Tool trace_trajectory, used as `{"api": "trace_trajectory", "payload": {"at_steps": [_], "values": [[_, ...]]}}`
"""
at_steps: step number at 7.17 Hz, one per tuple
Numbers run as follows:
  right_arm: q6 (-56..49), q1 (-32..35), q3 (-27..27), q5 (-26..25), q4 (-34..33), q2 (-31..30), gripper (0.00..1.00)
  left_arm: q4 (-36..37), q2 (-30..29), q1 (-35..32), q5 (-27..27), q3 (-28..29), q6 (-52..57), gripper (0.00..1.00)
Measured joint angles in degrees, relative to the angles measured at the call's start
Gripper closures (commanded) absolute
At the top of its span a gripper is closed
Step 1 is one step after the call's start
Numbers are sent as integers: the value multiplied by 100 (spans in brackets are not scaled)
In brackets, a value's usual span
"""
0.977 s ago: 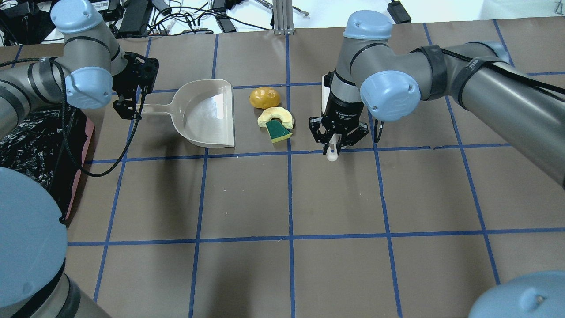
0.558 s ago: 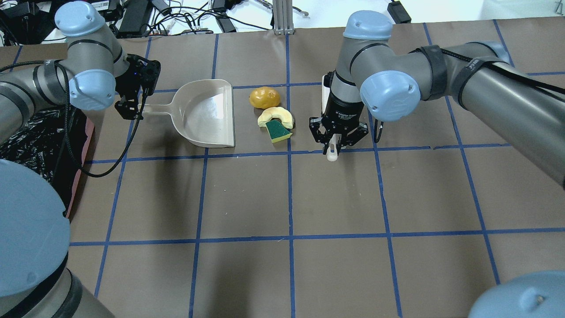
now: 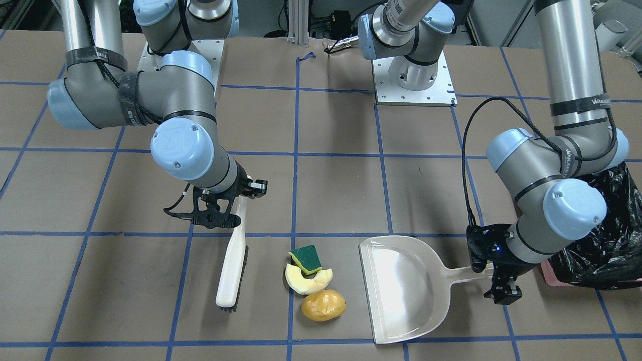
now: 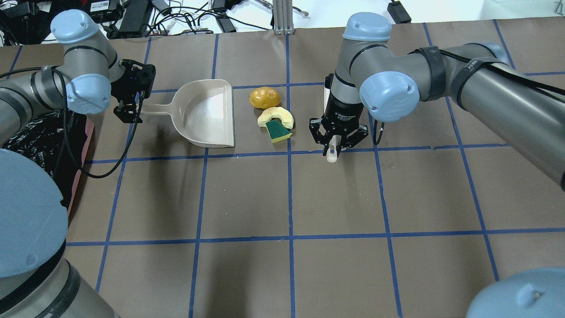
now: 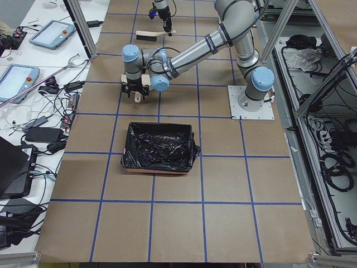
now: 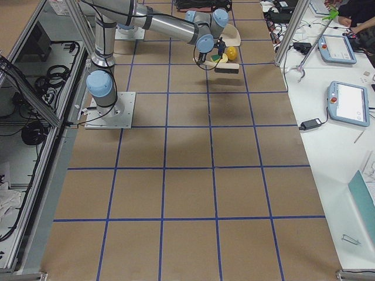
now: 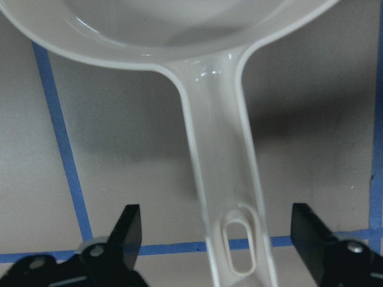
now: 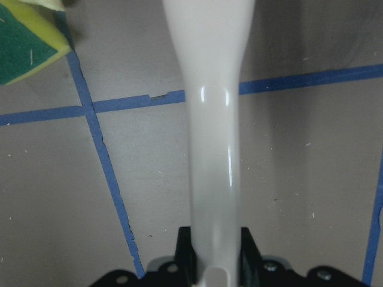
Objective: Sweep and dump trash into bin
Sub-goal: 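Lower the brush behind the sponge with the right gripper while the left holds the dustpan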
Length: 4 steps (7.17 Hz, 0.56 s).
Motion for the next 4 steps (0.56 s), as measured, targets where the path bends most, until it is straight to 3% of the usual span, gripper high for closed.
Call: {"api": "trace_trajectory", "payload": {"at_steps": [1, 4], "values": [[4, 0, 0, 0, 4, -1, 100, 0, 3, 2, 4, -2, -40, 36], [3, 126, 0, -4, -41, 102, 100, 11, 4, 2, 14, 5, -57, 59]]}}
